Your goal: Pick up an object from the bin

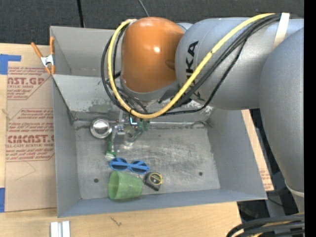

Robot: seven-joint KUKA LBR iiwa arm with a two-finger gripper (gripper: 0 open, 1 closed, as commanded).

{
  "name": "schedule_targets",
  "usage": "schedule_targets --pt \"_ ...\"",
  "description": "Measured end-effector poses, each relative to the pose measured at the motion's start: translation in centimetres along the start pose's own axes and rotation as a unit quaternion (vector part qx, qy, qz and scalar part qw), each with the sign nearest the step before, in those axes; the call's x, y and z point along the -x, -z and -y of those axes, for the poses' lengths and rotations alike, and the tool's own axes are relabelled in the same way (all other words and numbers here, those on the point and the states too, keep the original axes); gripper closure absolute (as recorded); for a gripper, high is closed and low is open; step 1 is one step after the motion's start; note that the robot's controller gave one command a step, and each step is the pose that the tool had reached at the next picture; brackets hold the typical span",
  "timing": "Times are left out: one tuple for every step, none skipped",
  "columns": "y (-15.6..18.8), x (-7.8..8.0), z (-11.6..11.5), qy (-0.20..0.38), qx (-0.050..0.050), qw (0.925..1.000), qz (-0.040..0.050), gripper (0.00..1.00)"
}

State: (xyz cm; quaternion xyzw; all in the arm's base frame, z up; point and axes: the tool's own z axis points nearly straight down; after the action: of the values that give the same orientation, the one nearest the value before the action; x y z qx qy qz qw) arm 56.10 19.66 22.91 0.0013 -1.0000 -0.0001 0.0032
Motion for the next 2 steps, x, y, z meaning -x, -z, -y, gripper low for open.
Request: schedule_targets --pt "-13.7 2.3 1.2 -0.083 0.004 0.9965 0.0099 0.0" --pt "-12.7 2.2 3.3 -0.086 0.001 0.9962 0.0057 0.0"
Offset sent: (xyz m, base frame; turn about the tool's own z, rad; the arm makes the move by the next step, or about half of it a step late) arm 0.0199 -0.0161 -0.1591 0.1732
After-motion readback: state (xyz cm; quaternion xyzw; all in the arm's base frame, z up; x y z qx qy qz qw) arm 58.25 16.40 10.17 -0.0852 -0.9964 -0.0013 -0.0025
